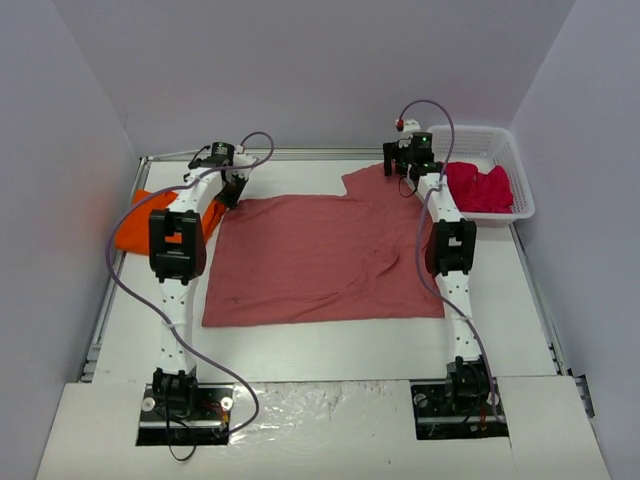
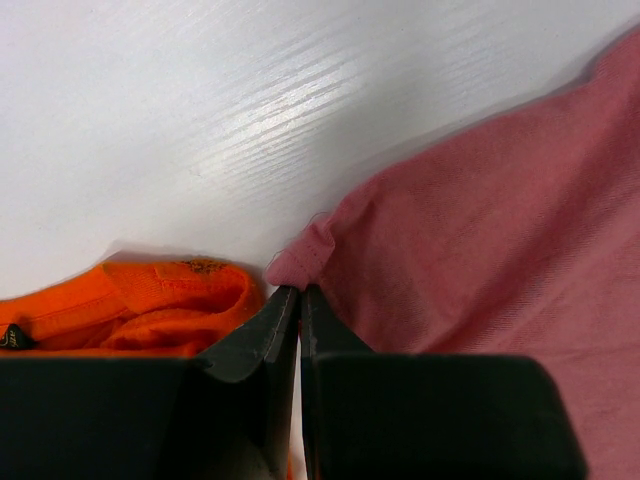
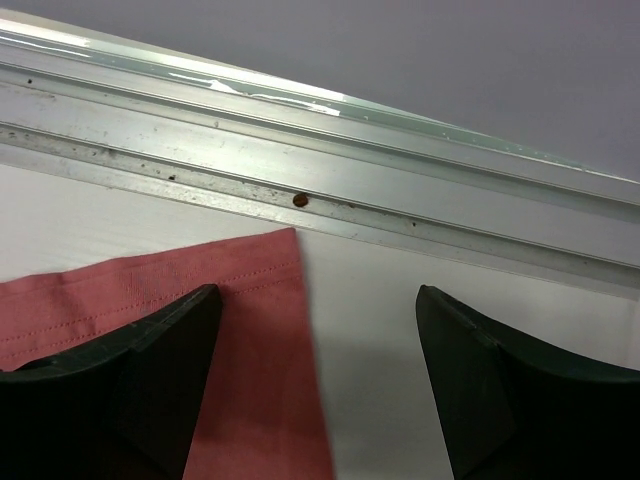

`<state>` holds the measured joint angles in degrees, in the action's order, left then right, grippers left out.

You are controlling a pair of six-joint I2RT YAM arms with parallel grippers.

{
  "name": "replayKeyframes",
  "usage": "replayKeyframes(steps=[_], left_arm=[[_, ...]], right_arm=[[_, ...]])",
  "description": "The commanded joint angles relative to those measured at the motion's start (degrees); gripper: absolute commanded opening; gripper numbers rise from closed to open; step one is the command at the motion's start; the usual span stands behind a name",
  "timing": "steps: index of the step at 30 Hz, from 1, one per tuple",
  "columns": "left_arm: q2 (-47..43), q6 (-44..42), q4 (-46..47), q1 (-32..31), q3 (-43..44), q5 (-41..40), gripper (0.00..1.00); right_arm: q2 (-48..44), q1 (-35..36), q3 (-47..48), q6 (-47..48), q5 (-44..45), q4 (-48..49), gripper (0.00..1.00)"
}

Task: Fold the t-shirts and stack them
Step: Grap the side of the flattened tshirt furthest away from the robot with both arms

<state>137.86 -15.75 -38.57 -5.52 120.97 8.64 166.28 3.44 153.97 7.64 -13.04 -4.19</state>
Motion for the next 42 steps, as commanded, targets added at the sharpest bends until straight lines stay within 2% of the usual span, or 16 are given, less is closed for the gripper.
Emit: replayKeyframes(steps=[1,5,11,14,16,17,18,29,34,40,42], left_arm=[[-2.8,0.9,0.2,-0.2,1.2,-0.5,0.02],[-2.5,1.0,0.2,-0.2,1.5,-0.4,0.02],[-2.2,1.1,0.2,-0.3,1.5,-0.2,0.02],[-2.0,1.2,0.2,-0.3,1.5,0.1,0.02],[-1.9,1.2,0.2,-0.3,1.5,0.1,0.02],[-1.8,1.2,0.2,-0.3,1.6,0.1,0.02],[-1.8,1.2,0.2,-0.3,1.6,0.1,0.02],[-1.6,1.1,0.0,-0.2,1.6,0.3,0.02],[-2.2,1.8,1.5,-0.2,1.6,-1.7,0.02],[0.3,3.0,-1.7,-0.2,8.9,-5.2,0.02],[-0.1,3.1,-1.3,-0.1,8.7,-5.6,0.02]], right_arm=[[1.1,0.1,2.5,-0.9,-3.7,-1.2,0.75],[1.6,0.1,2.5,-1.0,-5.1,-1.4,0.74],[1.7,0.3,2.9,-0.4,-5.3,-1.4,0.66],[1.7,0.3,2.7,-0.3,-4.9,-1.4,0.56],[1.8,0.3,2.5,-0.3,-4.7,-1.4,0.43],[1.8,0.3,2.5,-0.3,-4.5,-1.4,0.33],[1.8,0.3,2.5,-0.3,-4.4,-1.4,0.29],[1.3,1.0,1.8,0.4,-3.0,-1.5,0.0],[-0.2,1.5,1.2,1.1,-0.4,-1.8,0.0],[-3.8,1.8,-0.3,3.0,1.2,-2.8,0.0],[-5.2,1.7,-1.6,3.4,1.1,-2.8,0.0]])
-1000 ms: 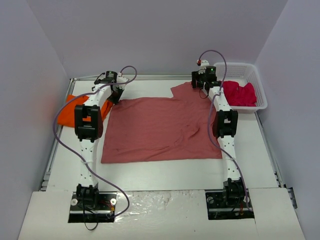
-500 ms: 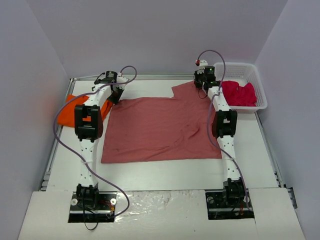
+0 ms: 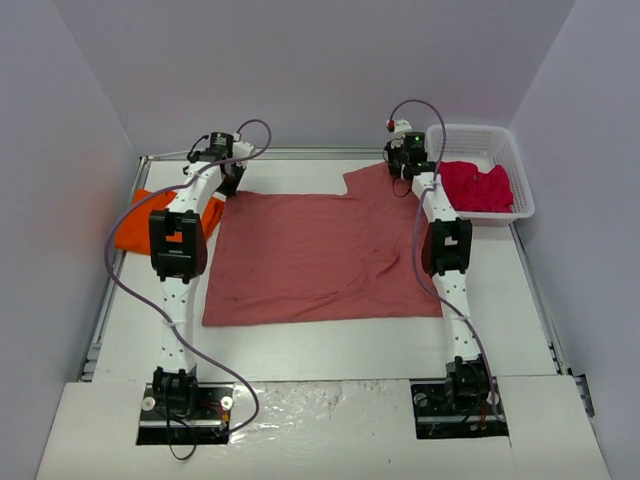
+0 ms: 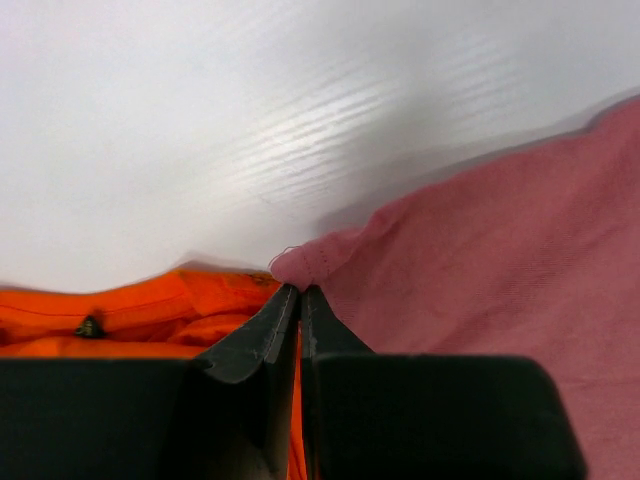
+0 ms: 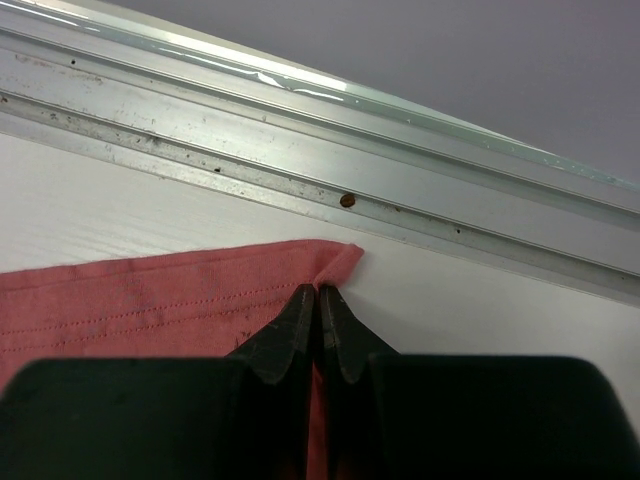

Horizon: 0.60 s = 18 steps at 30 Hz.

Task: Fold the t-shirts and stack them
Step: Grap the side of the flattened tshirt furthest away from the robot with both arms

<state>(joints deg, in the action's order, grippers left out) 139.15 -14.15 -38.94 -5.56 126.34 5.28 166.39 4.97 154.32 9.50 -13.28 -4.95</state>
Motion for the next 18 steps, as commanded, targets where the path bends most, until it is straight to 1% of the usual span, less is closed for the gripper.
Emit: replayKeyframes(steps=[1,5,18], left_arm=[[-2.0,1.6,-0.6,-0.1,2.9,-2.2,0.02],[-3.9,1.8,0.8,0.1,0.4,-1.9,0.02],[-7.3,2.0,2.6,0.9,-4.0,-0.7,0.02]], right_arm=[[-5.8,0.0,-2.4,1.8,1.5,-2.2,0.0],[-8.1,-0.4,-4.3,1.9,1.9,-2.3,0.0],[-15.0,-1.6,-9.0,2.6,1.2,-2.6,0.0]])
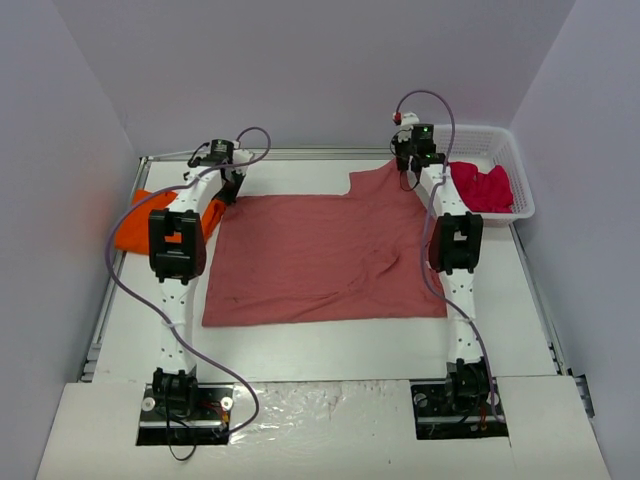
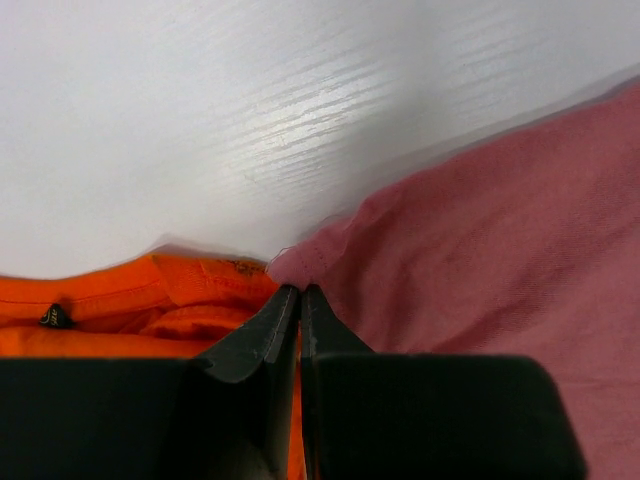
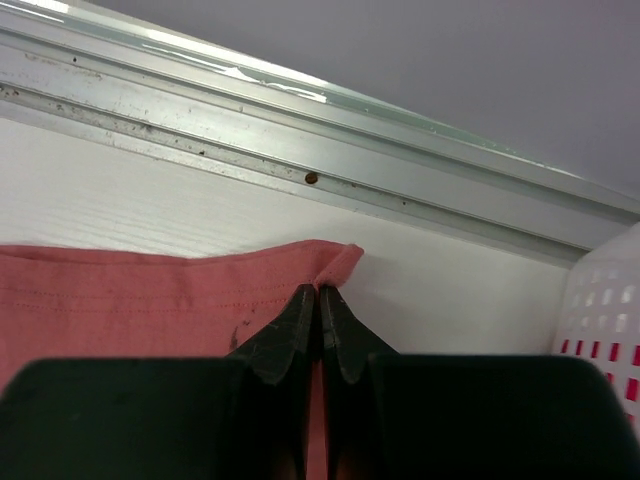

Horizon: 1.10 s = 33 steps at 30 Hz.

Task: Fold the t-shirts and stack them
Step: Grap the side of the flattened tshirt furthest away from the robot with both arms

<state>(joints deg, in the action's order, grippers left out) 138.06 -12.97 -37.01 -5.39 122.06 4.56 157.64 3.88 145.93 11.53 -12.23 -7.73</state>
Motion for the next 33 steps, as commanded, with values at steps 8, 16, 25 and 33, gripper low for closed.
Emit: replayKeyframes(steps=[8,16,25,33], left_arm=[[-7.5,1.1,0.9,0.9,-0.6,0.4,0.02],[-9.6,1.1,0.5,0.9,-1.8,1.5,0.02],[-14.4,1.0,3.0,1.3,-8.9,1.8,0.02],[-18.8,0.9,4.2,1.8,-14.2,3.6,0.02]], right_arm=[[-9.3,-0.5,-2.4,0.4,-3.0,-0.8,0.0],[-16.4,-0.6,-8.8,0.9,-5.3,-2.2,0.0],[-25.4,-0.7,-19.5,1.2,-7.0,-2.3,0.0],[-32.9,-0.7,-28.2,1.0,-8.1,-2.5,0.0]])
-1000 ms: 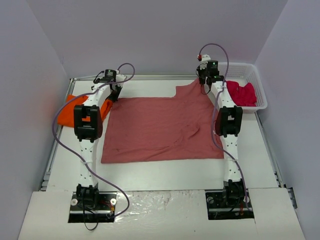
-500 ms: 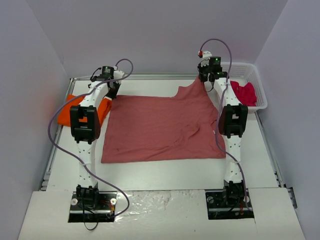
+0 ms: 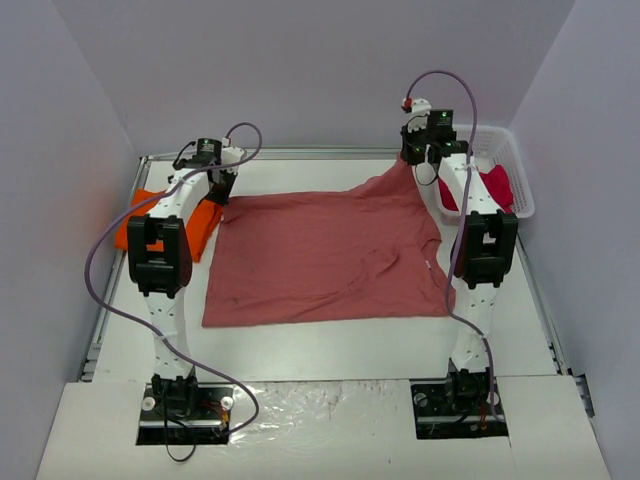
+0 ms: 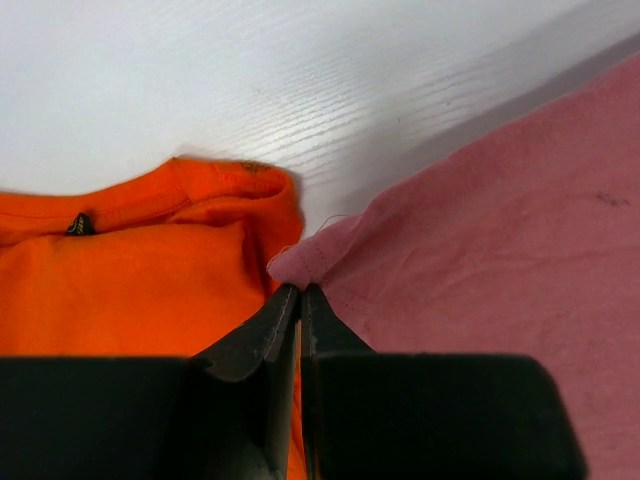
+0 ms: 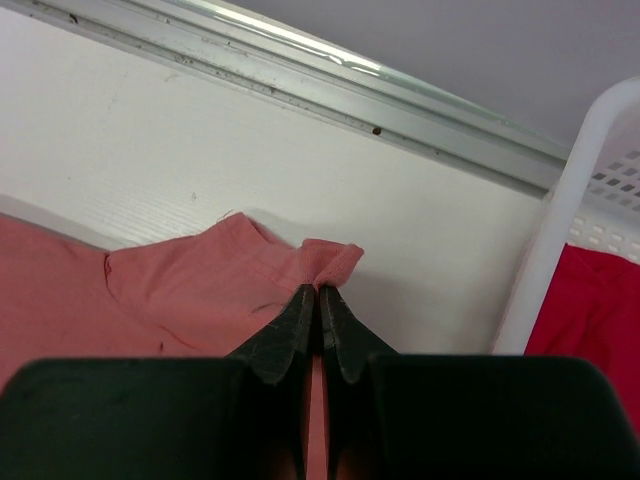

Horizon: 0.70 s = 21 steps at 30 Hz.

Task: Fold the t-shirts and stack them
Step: Grap the side of the flattened tshirt furthest away from the robot with both arms

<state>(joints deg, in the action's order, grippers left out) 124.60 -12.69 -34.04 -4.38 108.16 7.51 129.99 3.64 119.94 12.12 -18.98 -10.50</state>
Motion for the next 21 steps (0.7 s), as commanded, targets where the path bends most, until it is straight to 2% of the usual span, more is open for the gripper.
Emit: replayKeyframes(steps=[1,9,21], left_arm=[[-5.7,0.6,1.4,0.9,-1.4,0.8,0.02],[-10.2,0.0,3.0,1.4,-7.6,2.2,0.02],[-15.3,-0.4,4.0,1.6,-13.1,2.2,0.02]], right_arm=[[-6.4,-0.5,-3.0,0.4,-1.5,0.3,0.0],[-12.3,-0.7,-10.8,0.4,-2.3,0.0,0.0],[-19.3,-0.8,-17.0,1.9,-2.8,-1.8,0.0]])
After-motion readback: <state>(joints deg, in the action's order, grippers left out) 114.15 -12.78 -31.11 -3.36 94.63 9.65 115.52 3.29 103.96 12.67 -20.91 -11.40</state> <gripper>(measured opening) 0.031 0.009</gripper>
